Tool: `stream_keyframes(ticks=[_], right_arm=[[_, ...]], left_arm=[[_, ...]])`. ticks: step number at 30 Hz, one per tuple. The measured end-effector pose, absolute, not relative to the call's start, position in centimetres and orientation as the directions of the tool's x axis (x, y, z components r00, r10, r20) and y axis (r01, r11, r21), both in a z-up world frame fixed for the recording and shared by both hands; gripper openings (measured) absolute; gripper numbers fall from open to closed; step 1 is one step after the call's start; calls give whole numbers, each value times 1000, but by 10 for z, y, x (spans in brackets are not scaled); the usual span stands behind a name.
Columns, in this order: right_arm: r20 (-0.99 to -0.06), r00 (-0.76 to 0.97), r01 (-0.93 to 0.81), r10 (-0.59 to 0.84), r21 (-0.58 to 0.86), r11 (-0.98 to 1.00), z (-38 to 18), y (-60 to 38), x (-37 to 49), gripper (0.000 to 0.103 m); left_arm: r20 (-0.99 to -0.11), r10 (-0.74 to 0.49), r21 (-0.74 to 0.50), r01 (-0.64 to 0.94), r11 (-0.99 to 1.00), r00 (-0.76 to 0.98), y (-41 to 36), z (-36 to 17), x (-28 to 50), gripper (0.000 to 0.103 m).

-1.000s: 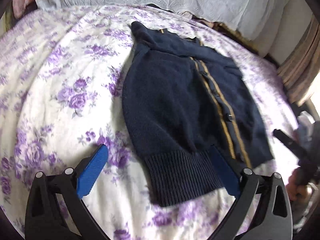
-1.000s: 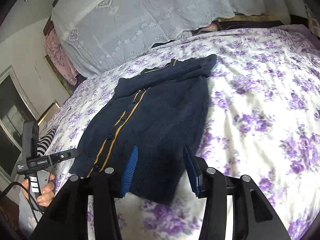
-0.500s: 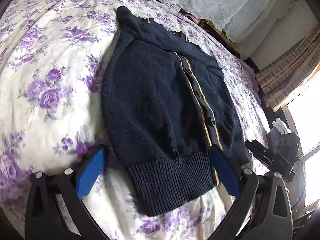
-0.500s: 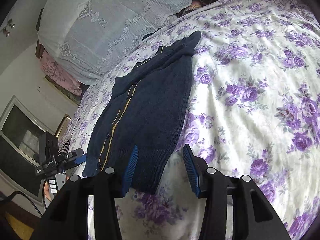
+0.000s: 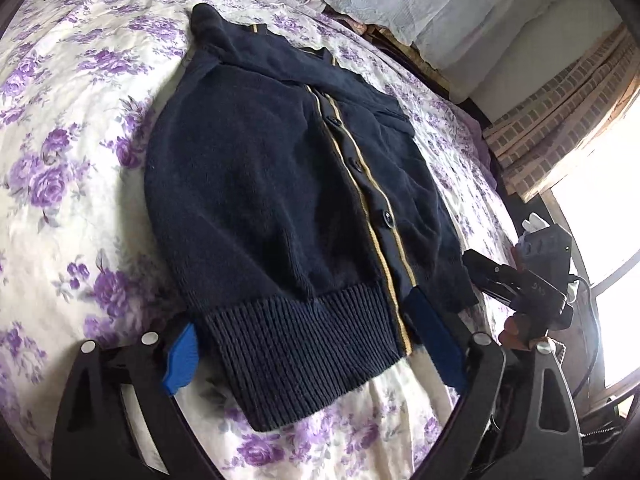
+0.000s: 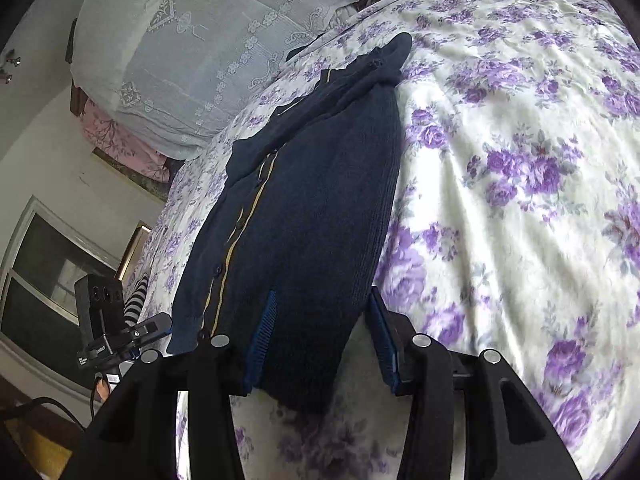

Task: Fold small clothes
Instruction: 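Move the left gripper to the ribbed hem of the cardigan, then grasp the ribbed hem with the left gripper and lift it toward the collar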

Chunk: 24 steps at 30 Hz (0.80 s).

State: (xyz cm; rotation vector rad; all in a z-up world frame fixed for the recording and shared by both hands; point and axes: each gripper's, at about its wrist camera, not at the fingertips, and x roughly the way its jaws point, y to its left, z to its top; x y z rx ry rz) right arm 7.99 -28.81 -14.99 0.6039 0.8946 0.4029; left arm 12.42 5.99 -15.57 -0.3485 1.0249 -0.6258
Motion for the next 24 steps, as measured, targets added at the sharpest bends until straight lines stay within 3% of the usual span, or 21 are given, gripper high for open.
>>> stream_keyframes(ticks=[5,7,10,12,20,24], right_arm=[[-604,548,-83,578,649,757,-151,-284,82,45],[-605,546,-86,580,648,757,-153,-282,91,36],[-609,554,-71,567,644,761,-157,-283,92,22],[-597,547,-89,586,656,750,-158,-284,85,18],[-570,579,-113,583,653,749,-150,-283,77,10],[-540,599,-133,591,661,738,-137,-287,78,10]], left_arm=[[-693,-628,-545,313,778,354,55,-158,132,89],[-697,-623,-542,309,782,354,52,-158,140,89],[-704,-599,-525,289,801,381,56,-158,137,71],[-704,-588,-523,269,809,399,63,-160,134,52],[-709,-575,-522,243,817,408,71,-160,139,19],[-694,-589,-527,267,807,414,71,-149,144,15]])
